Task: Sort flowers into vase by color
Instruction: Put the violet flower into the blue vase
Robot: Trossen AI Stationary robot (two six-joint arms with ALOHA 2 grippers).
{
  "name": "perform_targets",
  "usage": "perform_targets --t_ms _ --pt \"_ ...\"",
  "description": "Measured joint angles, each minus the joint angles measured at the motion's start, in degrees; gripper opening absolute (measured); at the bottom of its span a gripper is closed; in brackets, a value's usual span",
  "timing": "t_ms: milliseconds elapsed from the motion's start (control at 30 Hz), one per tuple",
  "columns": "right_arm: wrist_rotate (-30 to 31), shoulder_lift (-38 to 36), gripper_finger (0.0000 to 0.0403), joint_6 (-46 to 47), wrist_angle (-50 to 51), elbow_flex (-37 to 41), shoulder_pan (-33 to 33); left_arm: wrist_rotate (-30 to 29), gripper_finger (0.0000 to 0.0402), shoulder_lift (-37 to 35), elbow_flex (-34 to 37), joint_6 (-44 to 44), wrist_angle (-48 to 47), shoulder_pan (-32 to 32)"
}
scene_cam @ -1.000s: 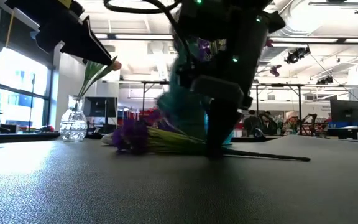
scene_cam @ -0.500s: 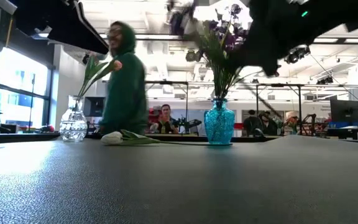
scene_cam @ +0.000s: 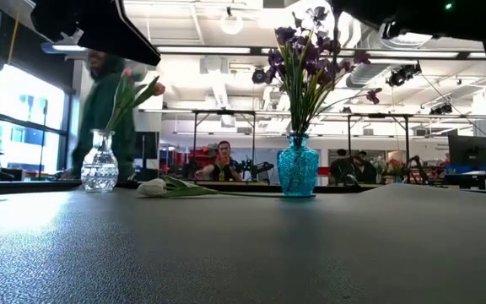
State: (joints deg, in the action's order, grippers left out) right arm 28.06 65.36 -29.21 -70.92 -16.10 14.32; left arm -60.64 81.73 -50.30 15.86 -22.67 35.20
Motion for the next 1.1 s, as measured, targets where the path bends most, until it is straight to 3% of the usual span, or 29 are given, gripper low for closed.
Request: perform_targets --t_ms 100,367,533,800,1100 --pt "0.8 -0.1 0.0001 -0.5 -1.1 -0.9 -4.1 0.0 0.0126 0.0 0.0 0.0 -0.1 0.0" --pt "-11.0 1.2 0.0 9.2 -1.7 -0.9 -19.3 0.1 0.0126 0.0 0.0 0.0 -0.1 0.0" --pt "-12.1 6.0 0.0 10.8 -6.0 -0.9 -25.3 0.0 0.0126 0.0 0.0 0.0 -0.1 0.0" --pt "-12.2 17.7 0.0 13.9 -19.1 -1.3 -31.0 0.0 0.0126 0.0 0.0 0.0 -0.1 0.0" --pt "-12.3 27.0 0.0 11.3 -19.2 -7.3 -32.0 0.0 0.0126 0.0 0.0 0.0 -0.1 0.0"
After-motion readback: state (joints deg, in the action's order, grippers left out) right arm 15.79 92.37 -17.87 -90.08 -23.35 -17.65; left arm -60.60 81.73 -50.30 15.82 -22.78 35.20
